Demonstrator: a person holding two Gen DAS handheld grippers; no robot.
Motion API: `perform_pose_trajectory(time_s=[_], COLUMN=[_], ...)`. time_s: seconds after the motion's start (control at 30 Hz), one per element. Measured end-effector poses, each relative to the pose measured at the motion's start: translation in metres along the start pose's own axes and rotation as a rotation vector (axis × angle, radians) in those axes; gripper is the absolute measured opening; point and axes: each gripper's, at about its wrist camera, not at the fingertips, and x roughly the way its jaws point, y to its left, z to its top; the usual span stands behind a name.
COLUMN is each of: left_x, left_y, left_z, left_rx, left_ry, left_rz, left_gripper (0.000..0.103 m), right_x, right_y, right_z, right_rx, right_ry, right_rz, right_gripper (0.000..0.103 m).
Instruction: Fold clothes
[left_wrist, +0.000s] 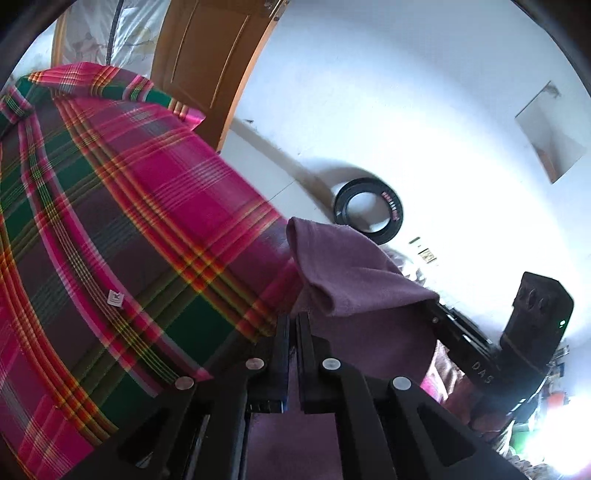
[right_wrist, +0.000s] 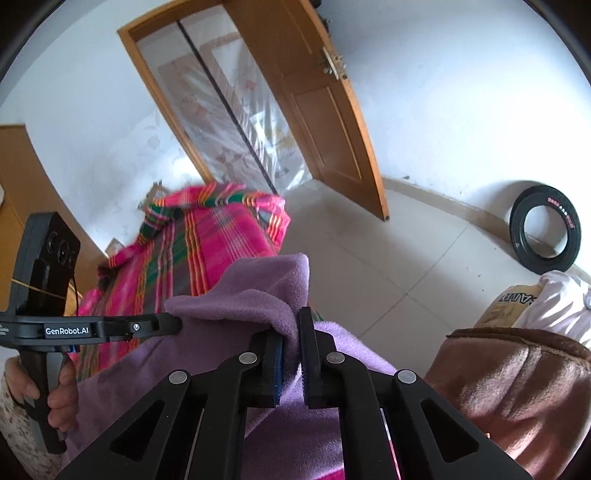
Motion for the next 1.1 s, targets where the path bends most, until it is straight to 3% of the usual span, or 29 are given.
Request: perform_pose_trajectory(time_s=[0.23,0.5,0.63,0.9,1.1], left_x=[-0.003,0.035,0.038,0.051,0.051], left_y=[-0.010,0.010,0.009,0.000,0.003], left_z=[0.006,0.006,0.011,0.015,0.014], left_rx=[0.014,-0.058,-0.086,-0.077,-0.107], left_ry=[-0.004,0.047,0.033,0.040,0.046], left_rz=[-0.015,0.021,-0.025,-0.029,-0.049], left_gripper=[0.003,0.003,0.003,0.003,0.003], right_x=[-0.025,-0.004,-0.005,-0.003,-0.005], right_y=[-0.016,-0.059,-0.070,-0.092,-0.100], right_z=[-0.001,-0.016,-0.020,-0.024,-0.027], right_rx=[0.055,0.206,0.257,0.448,0.505], right_ry=[-0.044,0.046,0.029,0.011,0.001], right_rz=[-0.004,-0.037,-0.032,0.000,-0.019], right_gripper=[0.008,0.008,0.008,0.009,0.012])
